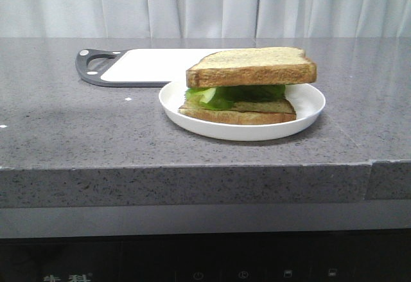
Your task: Left arm grabs bread, right arm adds lettuce
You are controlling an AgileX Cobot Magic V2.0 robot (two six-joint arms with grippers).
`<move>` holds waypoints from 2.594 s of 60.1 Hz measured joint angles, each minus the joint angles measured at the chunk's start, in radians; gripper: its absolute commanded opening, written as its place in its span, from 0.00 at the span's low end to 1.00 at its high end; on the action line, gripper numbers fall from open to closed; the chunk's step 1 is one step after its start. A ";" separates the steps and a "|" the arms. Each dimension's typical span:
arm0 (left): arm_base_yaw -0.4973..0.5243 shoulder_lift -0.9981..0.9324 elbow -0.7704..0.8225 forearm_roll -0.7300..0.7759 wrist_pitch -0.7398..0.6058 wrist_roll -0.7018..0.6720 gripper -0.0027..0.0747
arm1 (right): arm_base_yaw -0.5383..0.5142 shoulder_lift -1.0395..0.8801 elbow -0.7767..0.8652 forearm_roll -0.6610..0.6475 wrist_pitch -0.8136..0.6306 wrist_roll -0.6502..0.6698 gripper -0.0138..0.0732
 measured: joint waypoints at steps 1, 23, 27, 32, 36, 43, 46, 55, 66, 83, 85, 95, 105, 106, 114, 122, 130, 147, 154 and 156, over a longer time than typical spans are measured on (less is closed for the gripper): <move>0.000 -0.024 0.017 0.012 -0.018 0.000 0.01 | 0.000 -0.011 0.009 0.000 -0.005 0.001 0.09; 0.000 -0.706 0.554 0.110 -0.231 -0.041 0.01 | 0.000 -0.337 0.233 0.000 -0.032 0.002 0.09; 0.000 -0.787 0.624 0.112 -0.231 -0.065 0.01 | 0.000 -0.376 0.251 0.000 -0.024 0.002 0.09; 0.000 -0.859 0.689 0.114 -0.231 -0.079 0.01 | 0.000 -0.395 0.262 0.000 -0.019 0.002 0.09; 0.000 -0.893 0.714 0.114 -0.231 -0.082 0.01 | 0.000 -0.397 0.263 0.000 -0.016 0.002 0.09; 0.000 -0.911 0.721 0.114 -0.231 -0.083 0.01 | 0.000 -0.397 0.266 0.000 -0.015 0.002 0.09; 0.000 -0.911 0.723 0.114 -0.231 -0.083 0.01 | 0.000 -0.397 0.266 0.000 -0.015 0.002 0.09; 0.000 -0.911 0.729 0.114 -0.231 -0.086 0.01 | 0.000 -0.397 0.268 0.000 -0.014 0.002 0.09; 0.000 -0.911 0.729 0.114 -0.231 -0.086 0.01 | 0.000 -0.397 0.268 0.000 -0.014 0.002 0.09; 0.000 -0.917 0.729 0.196 -0.254 -0.137 0.01 | 0.000 -0.397 0.268 0.000 -0.014 0.002 0.09; 0.000 -0.923 0.729 0.263 -0.267 -0.201 0.01 | 0.000 -0.397 0.268 0.000 -0.014 0.002 0.09; 0.002 -0.980 0.733 0.632 -0.277 -0.574 0.01 | 0.000 -0.397 0.268 0.000 -0.014 0.002 0.09; 0.073 -1.055 0.803 0.738 -0.285 -0.654 0.01 | 0.000 -0.397 0.268 0.000 -0.014 0.002 0.09; 0.082 -1.055 0.811 0.740 -0.285 -0.657 0.01 | 0.000 -0.397 0.268 0.000 -0.014 0.002 0.09; 0.161 -1.055 0.900 0.751 -0.285 -0.668 0.01 | 0.000 -0.397 0.268 0.000 -0.014 0.002 0.09; 0.199 -1.055 0.980 0.751 -0.305 -0.668 0.01 | 0.000 -0.397 0.268 0.000 -0.014 0.002 0.09; 0.206 -1.055 1.060 0.734 -0.363 -0.668 0.01 | 0.000 -0.397 0.268 0.000 -0.014 0.002 0.09; 0.208 -1.055 1.095 0.672 -0.465 -0.668 0.01 | 0.000 -0.397 0.268 0.000 -0.014 0.002 0.09; 0.208 -1.055 1.095 0.666 -0.469 -0.668 0.01 | 0.000 -0.397 0.268 0.000 -0.014 0.002 0.09; 0.208 -1.055 1.095 0.665 -0.470 -0.668 0.01 | 0.000 -0.397 0.268 0.000 -0.014 0.002 0.09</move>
